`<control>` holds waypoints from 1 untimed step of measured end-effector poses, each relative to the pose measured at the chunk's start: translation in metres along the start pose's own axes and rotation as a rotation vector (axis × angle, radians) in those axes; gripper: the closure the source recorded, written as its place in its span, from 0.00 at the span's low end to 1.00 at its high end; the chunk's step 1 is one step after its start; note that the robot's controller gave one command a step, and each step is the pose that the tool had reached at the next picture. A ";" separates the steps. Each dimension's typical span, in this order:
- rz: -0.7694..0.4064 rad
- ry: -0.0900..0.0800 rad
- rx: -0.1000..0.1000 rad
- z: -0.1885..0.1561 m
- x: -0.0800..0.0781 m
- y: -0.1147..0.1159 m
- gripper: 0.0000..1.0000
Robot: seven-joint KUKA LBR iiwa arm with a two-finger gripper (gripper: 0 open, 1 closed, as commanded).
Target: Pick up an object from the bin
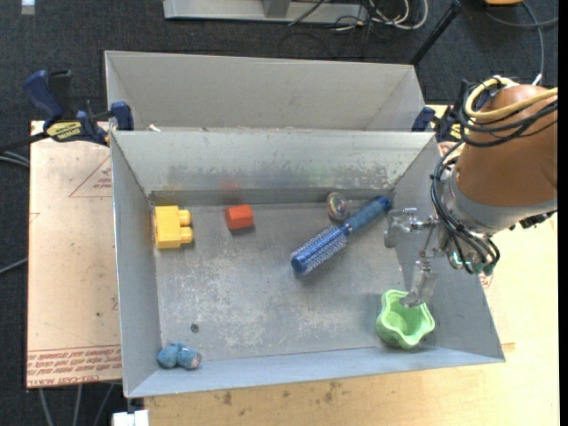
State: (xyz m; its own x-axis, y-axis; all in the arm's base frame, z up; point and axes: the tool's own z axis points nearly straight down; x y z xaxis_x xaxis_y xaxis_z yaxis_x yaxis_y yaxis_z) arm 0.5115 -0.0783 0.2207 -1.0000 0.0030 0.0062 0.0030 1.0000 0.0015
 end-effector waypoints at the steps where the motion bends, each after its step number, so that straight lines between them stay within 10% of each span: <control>1: -0.171 -0.004 0.002 0.035 0.027 -0.047 0.00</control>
Offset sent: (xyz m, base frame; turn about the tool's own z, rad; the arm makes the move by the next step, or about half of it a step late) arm -0.0272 -0.0455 -0.0333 -0.1760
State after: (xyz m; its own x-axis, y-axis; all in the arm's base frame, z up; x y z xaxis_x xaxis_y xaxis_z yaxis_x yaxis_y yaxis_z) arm 0.4840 -0.1248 0.1860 -0.9860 -0.1667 0.0016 -0.1667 0.9860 0.0004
